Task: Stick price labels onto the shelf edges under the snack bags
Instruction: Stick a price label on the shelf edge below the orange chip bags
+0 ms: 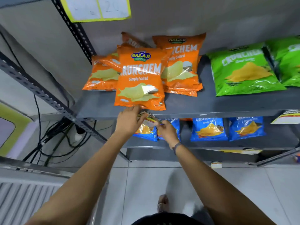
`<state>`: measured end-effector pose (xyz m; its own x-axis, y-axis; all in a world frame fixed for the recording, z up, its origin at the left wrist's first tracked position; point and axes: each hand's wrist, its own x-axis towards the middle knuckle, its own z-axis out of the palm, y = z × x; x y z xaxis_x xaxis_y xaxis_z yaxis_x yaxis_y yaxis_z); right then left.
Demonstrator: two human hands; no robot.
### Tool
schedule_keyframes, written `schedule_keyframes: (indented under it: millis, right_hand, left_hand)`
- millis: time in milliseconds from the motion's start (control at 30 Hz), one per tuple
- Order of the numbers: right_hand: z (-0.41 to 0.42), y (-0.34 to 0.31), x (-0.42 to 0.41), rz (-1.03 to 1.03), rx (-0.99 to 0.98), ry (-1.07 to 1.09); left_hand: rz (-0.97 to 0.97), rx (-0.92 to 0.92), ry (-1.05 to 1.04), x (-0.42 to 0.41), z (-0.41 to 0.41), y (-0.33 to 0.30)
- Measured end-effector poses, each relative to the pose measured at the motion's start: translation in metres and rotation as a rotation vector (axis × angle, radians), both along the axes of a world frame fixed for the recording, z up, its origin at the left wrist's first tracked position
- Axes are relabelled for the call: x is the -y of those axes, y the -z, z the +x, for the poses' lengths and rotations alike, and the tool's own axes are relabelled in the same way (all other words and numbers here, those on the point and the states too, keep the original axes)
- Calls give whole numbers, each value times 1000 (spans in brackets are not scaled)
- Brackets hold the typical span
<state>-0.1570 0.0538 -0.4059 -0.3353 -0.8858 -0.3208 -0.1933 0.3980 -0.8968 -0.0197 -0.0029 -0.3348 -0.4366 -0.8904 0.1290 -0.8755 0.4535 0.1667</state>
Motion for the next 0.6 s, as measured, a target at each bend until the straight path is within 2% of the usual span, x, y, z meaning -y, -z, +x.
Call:
schedule_keyframes:
  millis: [133, 333, 400, 533, 600]
  right_hand:
    - [-4, 1, 8, 11, -39, 48]
    - [-7, -9, 9, 47, 53, 23]
    - [-9, -13, 3, -1, -123, -1]
    - [-13, -28, -8, -98, -713, -74]
    - [-18, -31, -7, -163, -922, -145]
  left_hand:
    - [100, -20, 17, 12, -14, 1]
    - [243, -69, 19, 23, -19, -2]
    - [211, -78, 47, 20, -11, -3]
    - [79, -61, 113, 7, 6, 1]
    - [42, -80, 139, 0, 13, 4]
